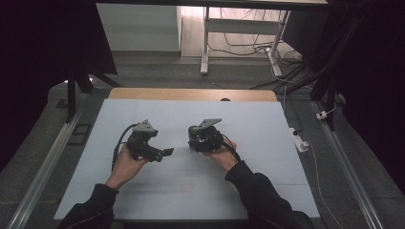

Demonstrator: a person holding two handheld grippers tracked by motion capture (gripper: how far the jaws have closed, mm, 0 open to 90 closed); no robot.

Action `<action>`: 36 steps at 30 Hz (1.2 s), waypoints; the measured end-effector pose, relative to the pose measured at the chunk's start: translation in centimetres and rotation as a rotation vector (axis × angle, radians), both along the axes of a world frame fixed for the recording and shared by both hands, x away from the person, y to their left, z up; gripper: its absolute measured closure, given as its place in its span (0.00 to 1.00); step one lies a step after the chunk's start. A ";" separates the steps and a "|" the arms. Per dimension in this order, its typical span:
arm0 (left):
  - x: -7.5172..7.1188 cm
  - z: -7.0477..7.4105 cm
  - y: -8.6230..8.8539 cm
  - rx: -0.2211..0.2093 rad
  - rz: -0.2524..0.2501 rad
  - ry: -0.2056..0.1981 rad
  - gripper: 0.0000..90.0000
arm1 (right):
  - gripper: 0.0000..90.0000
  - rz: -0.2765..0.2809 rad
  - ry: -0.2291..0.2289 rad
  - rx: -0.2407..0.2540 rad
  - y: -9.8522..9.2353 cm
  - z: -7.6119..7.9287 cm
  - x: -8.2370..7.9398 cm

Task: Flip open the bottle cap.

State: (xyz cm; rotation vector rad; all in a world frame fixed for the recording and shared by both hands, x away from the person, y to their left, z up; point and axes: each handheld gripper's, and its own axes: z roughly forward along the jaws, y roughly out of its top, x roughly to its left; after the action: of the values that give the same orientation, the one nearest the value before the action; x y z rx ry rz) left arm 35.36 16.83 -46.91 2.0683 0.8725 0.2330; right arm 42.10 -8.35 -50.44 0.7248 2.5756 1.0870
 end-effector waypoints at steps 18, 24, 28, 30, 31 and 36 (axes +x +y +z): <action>3.7 0.0 -3.0 0.024 -0.038 -0.009 0.02 | 0.58 0.001 0.000 0.001 0.0 0.0 0.0; 4.0 0.0 -4.0 0.071 -0.083 -0.044 0.23 | 0.58 0.001 0.002 0.001 0.0 0.0 0.0; 3.9 -0.1 -4.6 0.095 -0.108 -0.049 0.44 | 0.58 0.003 -0.003 0.000 0.0 0.0 0.0; 3.8 -0.2 -4.8 0.094 -0.116 -0.045 0.54 | 0.58 0.005 -0.005 -0.002 0.0 0.0 0.0; 3.7 -0.2 -4.9 0.100 -0.120 -0.043 0.60 | 0.58 0.004 -0.005 -0.002 0.0 0.0 0.0; 3.6 -0.5 -5.3 0.102 -0.148 -0.033 0.77 | 0.58 0.002 -0.003 -0.002 0.0 0.0 0.0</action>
State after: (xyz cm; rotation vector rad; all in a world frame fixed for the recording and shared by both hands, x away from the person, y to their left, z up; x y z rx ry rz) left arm 38.95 11.55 -47.39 2.2063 0.6965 0.2350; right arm 42.07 -8.34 -50.44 0.7194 2.5752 1.0854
